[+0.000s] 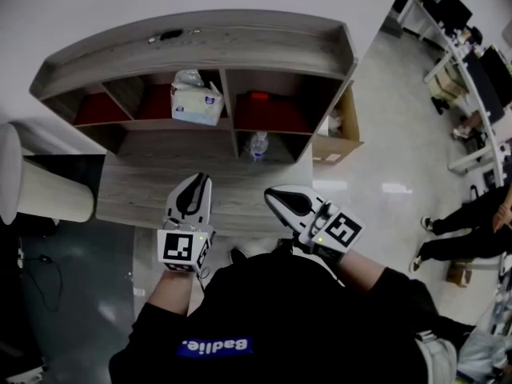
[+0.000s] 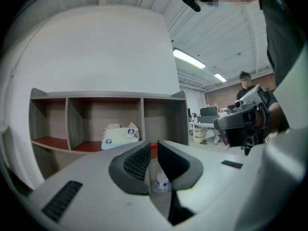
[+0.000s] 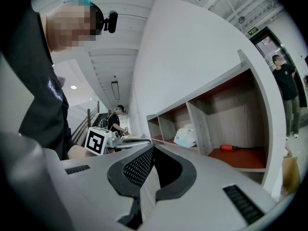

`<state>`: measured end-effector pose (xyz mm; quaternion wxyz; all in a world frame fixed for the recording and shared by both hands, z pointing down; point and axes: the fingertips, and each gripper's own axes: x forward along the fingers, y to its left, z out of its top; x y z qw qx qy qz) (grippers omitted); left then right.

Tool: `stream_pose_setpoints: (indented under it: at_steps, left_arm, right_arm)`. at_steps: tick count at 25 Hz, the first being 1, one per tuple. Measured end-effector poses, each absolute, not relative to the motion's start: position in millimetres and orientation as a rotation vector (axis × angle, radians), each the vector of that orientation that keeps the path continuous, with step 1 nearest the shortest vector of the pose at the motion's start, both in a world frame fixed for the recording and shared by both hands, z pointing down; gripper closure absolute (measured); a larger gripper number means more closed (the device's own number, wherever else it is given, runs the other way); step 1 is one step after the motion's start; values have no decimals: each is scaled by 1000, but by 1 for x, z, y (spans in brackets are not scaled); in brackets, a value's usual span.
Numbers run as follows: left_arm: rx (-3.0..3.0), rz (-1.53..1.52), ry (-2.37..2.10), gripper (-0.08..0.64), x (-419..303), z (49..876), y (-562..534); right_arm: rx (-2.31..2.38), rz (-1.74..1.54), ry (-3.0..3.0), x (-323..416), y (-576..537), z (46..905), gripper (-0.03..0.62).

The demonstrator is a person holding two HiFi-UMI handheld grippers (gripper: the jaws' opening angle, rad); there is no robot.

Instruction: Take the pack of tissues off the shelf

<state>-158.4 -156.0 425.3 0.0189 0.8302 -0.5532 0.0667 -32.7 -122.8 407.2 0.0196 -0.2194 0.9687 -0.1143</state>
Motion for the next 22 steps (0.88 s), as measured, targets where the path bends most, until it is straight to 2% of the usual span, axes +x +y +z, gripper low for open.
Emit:
stream_pose_setpoints:
  at_steps: [8, 22]
  left_arm:
    - [2730, 554, -1836, 462, -169, 431, -193]
    - [2905, 1192, -1765, 383, -174, 469, -246]
  right_arm:
    - [-668, -383, 3006, -20, -134, 409, 566]
    - [-694, -426, 3014, -10, -133, 418, 566]
